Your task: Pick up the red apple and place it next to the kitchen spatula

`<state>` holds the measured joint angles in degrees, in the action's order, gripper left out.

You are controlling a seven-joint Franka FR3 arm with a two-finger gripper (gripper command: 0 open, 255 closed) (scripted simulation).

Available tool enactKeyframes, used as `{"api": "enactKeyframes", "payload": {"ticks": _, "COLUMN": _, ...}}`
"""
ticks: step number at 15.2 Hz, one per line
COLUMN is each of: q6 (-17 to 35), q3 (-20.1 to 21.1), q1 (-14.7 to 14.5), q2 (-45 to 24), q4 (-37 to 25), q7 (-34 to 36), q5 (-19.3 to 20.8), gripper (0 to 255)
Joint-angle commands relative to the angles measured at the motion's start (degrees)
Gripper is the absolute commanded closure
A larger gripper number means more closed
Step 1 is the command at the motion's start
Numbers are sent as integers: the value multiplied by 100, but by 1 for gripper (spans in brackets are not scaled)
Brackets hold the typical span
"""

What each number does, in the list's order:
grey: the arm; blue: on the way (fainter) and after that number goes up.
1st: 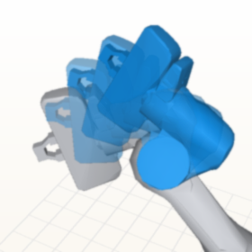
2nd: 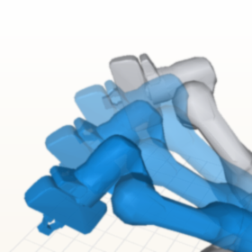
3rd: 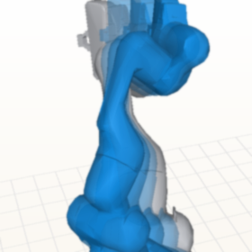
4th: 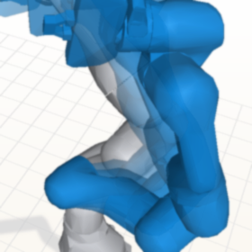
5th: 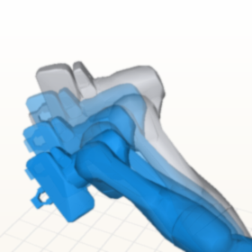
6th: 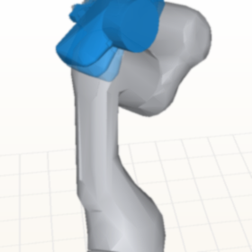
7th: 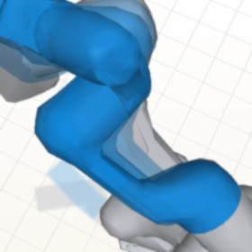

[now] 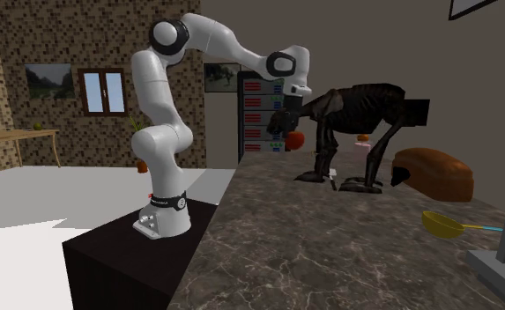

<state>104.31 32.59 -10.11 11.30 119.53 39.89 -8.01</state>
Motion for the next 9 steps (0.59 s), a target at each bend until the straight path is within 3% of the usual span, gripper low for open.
{"api": "enactKeyframes", "payload": {"ticks": 1, "q6": -32, "q3": 241, "q1": -109, "q2": -252, "q4": -275, "q7": 402, "q5": 64, "gripper": 255}}
{"api": "enactKeyframes", "payload": {"ticks": 8, "q6": -124, "q3": 955, "q1": -604, "q2": -1537, "q4": -1463, "q7": 1870, "q5": 745, "gripper": 255}}
{"api": "enactKeyframes", "payload": {"ticks": 9, "q6": -49, "q3": 938, "q1": -622, "q2": -1549, "q4": -1399, "q7": 1872, "q5": 753, "gripper": 255}}
